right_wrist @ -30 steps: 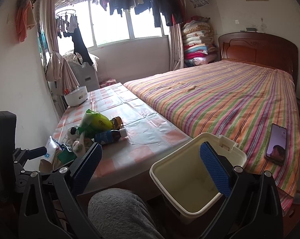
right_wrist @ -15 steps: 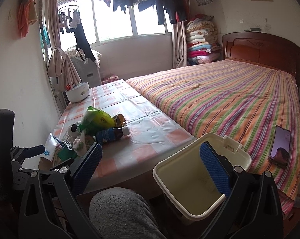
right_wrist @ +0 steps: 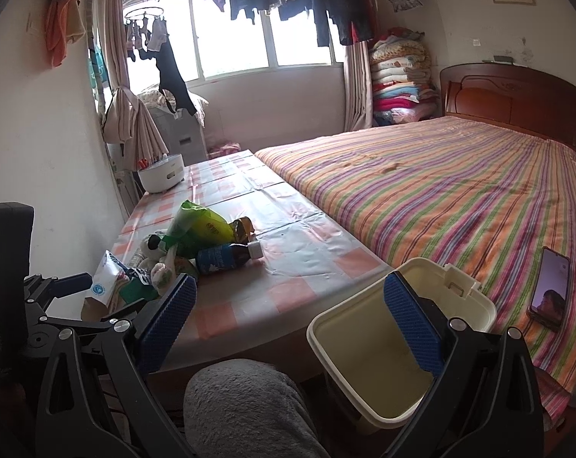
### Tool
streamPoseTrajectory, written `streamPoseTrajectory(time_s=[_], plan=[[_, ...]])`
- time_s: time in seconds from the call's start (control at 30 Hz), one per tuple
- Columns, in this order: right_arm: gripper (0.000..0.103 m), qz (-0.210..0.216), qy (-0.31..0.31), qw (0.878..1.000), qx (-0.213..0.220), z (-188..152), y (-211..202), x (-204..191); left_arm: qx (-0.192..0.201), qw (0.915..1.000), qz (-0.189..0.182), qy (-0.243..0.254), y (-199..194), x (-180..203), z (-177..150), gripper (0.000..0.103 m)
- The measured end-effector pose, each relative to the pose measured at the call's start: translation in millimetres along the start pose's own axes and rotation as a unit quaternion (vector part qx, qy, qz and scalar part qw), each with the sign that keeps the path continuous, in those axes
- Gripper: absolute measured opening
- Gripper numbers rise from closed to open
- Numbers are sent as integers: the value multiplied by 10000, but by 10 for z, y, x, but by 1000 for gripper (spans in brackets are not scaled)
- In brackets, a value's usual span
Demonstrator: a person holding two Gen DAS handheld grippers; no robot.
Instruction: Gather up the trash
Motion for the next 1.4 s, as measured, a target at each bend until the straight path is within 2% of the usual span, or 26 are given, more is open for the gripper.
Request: streamPoseTrajectory(time_s=[0.43,0.57,0.77,0.9,1.07,1.17,1.27,1.4], plan=[[97,669,-77,9975,205,254,218,-245,87,9993,355,-119,3,-246,53,96],[97,984,-7,9951,80,306,395,-313,34,9989,433,-162,27,-318,46,96],[97,1284,-487,9901,-277,348,773,-571,-11,9983,550,-181,48,-384,33,96],[97,1612,-960,9810,-498,371,1079,-806,-92,9973,684,-261,56,-483,-10,96],[97,2128,-1590,9622,-597,426,1456,-1158,-272,9937,943,-548,52,-723,-93,96],[97,2508,-1766,9492,-701,487,1716,-1332,-355,9908,1122,-671,38,-857,-146,96],[97,2690,-2007,9384,-819,546,2021,-1445,-435,9880,1258,-790,23,-985,-206,96],[97,2846,-2236,9246,-1185,484,2400,-1544,-514,9853,1372,-878,19,-1107,-291,96]])
Point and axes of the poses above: each gripper's, at about its wrist camera, not at the fingertips, and y roughly the way its jaws point, x to its right, z to its top, the point moved 10 cm from there along y, roughly the way its jaws point, and after that the axes turned 5 degrees about z, right-handed, at the moved point
